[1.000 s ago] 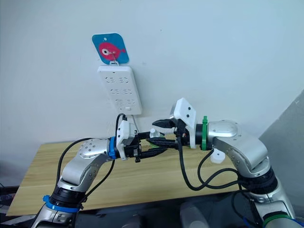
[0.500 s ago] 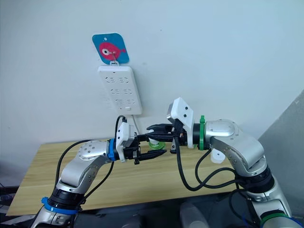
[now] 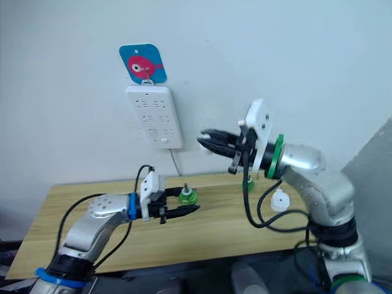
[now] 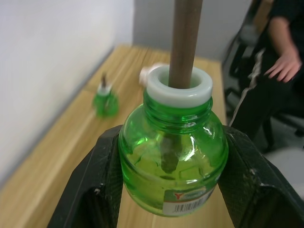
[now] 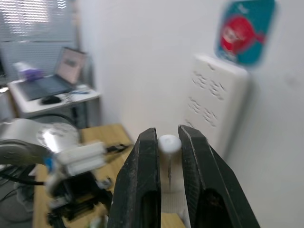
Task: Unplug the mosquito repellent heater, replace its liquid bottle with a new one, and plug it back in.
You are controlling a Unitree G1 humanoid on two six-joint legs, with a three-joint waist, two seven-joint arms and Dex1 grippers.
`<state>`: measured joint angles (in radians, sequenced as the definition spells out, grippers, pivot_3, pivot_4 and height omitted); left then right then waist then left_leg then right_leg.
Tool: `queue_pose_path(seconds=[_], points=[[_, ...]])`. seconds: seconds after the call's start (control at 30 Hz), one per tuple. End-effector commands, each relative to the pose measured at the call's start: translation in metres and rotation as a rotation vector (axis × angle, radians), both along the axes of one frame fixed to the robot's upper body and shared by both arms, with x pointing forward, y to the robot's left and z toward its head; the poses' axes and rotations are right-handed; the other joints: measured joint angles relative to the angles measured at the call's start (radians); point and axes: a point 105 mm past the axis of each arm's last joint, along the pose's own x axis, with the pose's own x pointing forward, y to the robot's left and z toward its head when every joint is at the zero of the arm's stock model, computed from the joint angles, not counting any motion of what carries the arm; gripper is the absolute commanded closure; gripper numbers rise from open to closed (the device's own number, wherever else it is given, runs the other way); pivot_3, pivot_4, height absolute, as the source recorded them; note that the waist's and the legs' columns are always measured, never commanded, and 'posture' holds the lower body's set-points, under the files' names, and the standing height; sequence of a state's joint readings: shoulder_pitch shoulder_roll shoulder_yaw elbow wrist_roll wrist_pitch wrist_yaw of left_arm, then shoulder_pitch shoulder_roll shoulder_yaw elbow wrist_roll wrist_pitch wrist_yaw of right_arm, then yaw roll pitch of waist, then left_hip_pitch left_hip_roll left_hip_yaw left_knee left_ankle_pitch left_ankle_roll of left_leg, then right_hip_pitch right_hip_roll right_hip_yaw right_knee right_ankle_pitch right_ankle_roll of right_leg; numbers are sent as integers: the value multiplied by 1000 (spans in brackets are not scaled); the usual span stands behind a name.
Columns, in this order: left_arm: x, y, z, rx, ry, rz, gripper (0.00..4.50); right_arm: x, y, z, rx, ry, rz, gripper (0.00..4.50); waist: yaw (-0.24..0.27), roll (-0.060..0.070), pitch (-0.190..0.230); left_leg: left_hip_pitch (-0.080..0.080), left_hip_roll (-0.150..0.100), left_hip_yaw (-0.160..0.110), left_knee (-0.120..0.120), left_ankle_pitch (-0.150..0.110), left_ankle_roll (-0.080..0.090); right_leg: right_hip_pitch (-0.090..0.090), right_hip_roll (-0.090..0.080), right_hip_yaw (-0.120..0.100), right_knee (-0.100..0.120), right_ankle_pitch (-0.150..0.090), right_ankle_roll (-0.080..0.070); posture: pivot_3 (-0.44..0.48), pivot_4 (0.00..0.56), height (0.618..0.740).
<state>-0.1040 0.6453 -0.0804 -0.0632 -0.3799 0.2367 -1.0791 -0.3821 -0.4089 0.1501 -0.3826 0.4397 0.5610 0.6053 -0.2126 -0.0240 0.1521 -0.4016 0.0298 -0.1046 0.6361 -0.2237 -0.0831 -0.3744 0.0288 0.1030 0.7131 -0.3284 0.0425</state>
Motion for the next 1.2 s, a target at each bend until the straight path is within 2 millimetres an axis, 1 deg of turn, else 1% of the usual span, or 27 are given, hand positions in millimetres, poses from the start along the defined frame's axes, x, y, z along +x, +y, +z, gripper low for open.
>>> queue_pose_path(seconds=[0.03, 0.1, 0.13, 0.2, 0.37, 0.4, 0.47, 0.5, 0.63, 0.77, 0.8, 0.9, 0.97, 1.0, 1.07, 1.17, 1.2], points=[[-7, 8, 7, 17, -39, 4, 2175, 13, 1, -28, -37, -85, -116, 4240, 2, 8, 8, -1, -1, 1, 0, 0, 0, -1, -1, 1, 0, 0, 0, -179, 120, 724], [-14, 13, 4, 34, -28, 4, 2176, 19, 0, -52, -50, -77, -177, 4240, 2, 9, 8, 0, -1, 5, -1, 0, 0, -3, -2, 4, 1, 0, 0, -165, 122, 724], [-17, 14, 4, 35, -23, 10, 2176, 23, -1, -61, -44, -66, -210, 4240, 3, 9, 8, 1, -1, 4, -1, 0, 0, -1, -1, 4, 1, 0, 0, -144, 126, 724], [-21, 16, 5, 38, -19, 20, 2176, 30, -1, -76, -41, -55, -249, 4240, 11, 8, 9, 1, 0, 4, -2, 0, 0, -1, -1, 4, 1, 0, 0, -130, 131, 724], [-29, 14, 10, 37, -18, 31, 2176, 51, -4, -123, -98, 4, -351, 4240, 28, 8, 9, 2, 0, 4, -2, 0, 0, 0, -1, 3, 1, 0, 0, -121, 133, 724], [-30, 13, 12, 36, -19, 31, 2176, 55, -6, -129, -106, 12, -374, 4240, 31, 8, 10, 2, -1, 4, -2, 0, 0, 0, -1, 3, 0, 0, 0, -96, 141, 724], [-31, 12, 15, 36, -21, 32, 2176, 64, -11, -137, -117, 22, -421, 4240, 43, 7, 12, 2, -1, 4, -2, 0, 0, 0, -1, 3, 0, 0, 0, -96, 141, 724], [-32, 11, 17, 36, -21, 32, 2176, 67, -12, -140, -120, 25, -435, 4240, 45, 8, 13, 2, -1, 4, -2, 0, 0, 0, -1, 3, 0, 0, 0, -77, 147, 724], [-33, 11, 21, 41, -20, 32, 2176, 73, -17, -155, -152, 47, -482, 4240, 53, 8, 16, 3, -1, 3, -3, 0, 0, 0, -1, 3, 1, 0, 0, -64, 153, 724], [-35, 12, 23, 49, -19, 32, 2176, 73, -25, -171, -138, 119, -530, 4240, 64, 8, 16, 3, -1, 3, -6, 0, 0, 0, -1, 2, 1, 0, -2, -47, 153, 724], [-35, 12, 23, 52, -19, 31, 2176, 73, -26, -174, -135, 131, -533, 4240, 68, 8, 16, 3, -1, 3, -6, 0, 0, 0, -1, 2, 1, 2, -5, -47, 153, 724], [-35, 13, 24, 57, -19, 33, 2176, 70, -28, -181, -126, 160, -545, 4240, 75, 9, 18, 3, -1, 2, -6, 0, 0, 0, -1, 1, 0, 2, -6, -45, 150, 724], [-35, 13, 24, 57, -19, 33, 2176, 69, -29, -183, -108, 177, -551, 3499, 75, 8, 19, 3, -1, 1, -6, 0, 0, 0, -1, 1, 0, 1, -6, -50, 151, 724], [-35, 13, 24, 57, -18, 33, 2176, 68, -29, -184, -97, 183, -549, 3250, 75, 8, 19, 3, -1, 1, -6, 0, 0, 0, -1, 1, 0, 1, -5, -50, 151, 724], [-35, 13, 23, 57, -17, 31, 2176, 67, -29, -182, -78, 181, -544, 2572, 75, 8, 19, 3, -1, 1, -6, 0, 0, 0, -1, 1, 0, 1, -5, -59, 148, 724], [-33, 13, 22, 57, -17, 31, 2176, 69, -33, -168, -51, 123, -551, 1505, 75, 8, 19, 3, -1, 1, -6, 0, 0, 0, -1, 0, 0, 1, -5, -74, 143, 724], [-32, 13, 22, 55, -20, 31, 2176, 68, -32, -158, -34, 89, -531, 1092, 74, 9, 19, 3, -1, 1, -7, 0, 0, 0, -1, 0, 0, 1, -6, -74, 143, 724]])
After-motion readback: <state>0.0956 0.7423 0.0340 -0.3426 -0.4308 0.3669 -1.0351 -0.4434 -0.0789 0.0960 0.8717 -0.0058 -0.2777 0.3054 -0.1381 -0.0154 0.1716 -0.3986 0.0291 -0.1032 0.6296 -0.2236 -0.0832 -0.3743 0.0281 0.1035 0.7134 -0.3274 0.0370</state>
